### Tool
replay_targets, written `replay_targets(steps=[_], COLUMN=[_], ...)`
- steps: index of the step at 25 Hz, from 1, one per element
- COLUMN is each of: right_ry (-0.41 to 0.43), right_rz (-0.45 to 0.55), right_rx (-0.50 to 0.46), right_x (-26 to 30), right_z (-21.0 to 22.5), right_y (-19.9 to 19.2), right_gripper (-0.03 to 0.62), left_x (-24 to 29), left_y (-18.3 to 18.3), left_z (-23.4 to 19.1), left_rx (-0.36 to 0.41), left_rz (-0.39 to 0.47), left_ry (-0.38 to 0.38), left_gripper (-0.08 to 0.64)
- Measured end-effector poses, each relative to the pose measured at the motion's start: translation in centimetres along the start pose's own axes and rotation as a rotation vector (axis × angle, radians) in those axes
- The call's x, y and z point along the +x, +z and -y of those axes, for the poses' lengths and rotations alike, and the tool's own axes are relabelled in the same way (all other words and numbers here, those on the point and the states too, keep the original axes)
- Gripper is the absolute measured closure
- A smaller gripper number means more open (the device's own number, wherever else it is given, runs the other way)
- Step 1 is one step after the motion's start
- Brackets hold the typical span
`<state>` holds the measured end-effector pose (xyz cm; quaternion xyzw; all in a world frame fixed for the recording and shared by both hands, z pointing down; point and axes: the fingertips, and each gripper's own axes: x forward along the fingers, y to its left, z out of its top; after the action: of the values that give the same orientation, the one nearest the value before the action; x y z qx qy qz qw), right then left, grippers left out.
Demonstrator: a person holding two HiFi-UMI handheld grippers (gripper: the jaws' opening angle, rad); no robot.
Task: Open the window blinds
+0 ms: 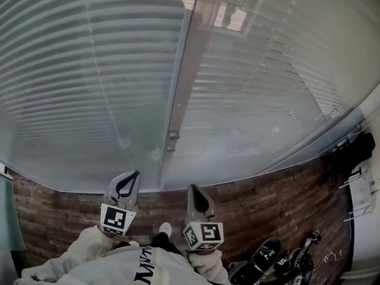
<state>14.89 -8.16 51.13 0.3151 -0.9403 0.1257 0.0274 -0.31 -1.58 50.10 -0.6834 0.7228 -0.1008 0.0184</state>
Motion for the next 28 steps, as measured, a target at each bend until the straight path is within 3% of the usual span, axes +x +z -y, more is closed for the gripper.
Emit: replay_targets(steps=[5,11,20,28], right_ry=[0.08,0.158,0.193,0.167], right_rz=[-0.01,-0.012,0.018,0.036], right_rx=[-0.029,-0.062,-0.159,-0.235], right_x=[1.1,3.0,5.5,6.7], right_z=[0.4,0.2,-0.4,-1.0], right_y=[-2.9,-2.4,-0.6,0.5], right_gripper=[0.591,0.591,0.591,0.591], left_x=[-1.0,-0.8,-0.1,0.2], left_y=[-3.4,-3.3,-3.1,-2.7], left_z=[0.5,-0.3,-1.5,-2.8], left_rx=[-0.005,-0.004,0.0,0.003], left_rz=[-0.012,-0.01,-0.004,0.019], left_ry=[0.086,0.163,0.208,0.2], left_gripper=[0.56,0.56,0.56,0.56])
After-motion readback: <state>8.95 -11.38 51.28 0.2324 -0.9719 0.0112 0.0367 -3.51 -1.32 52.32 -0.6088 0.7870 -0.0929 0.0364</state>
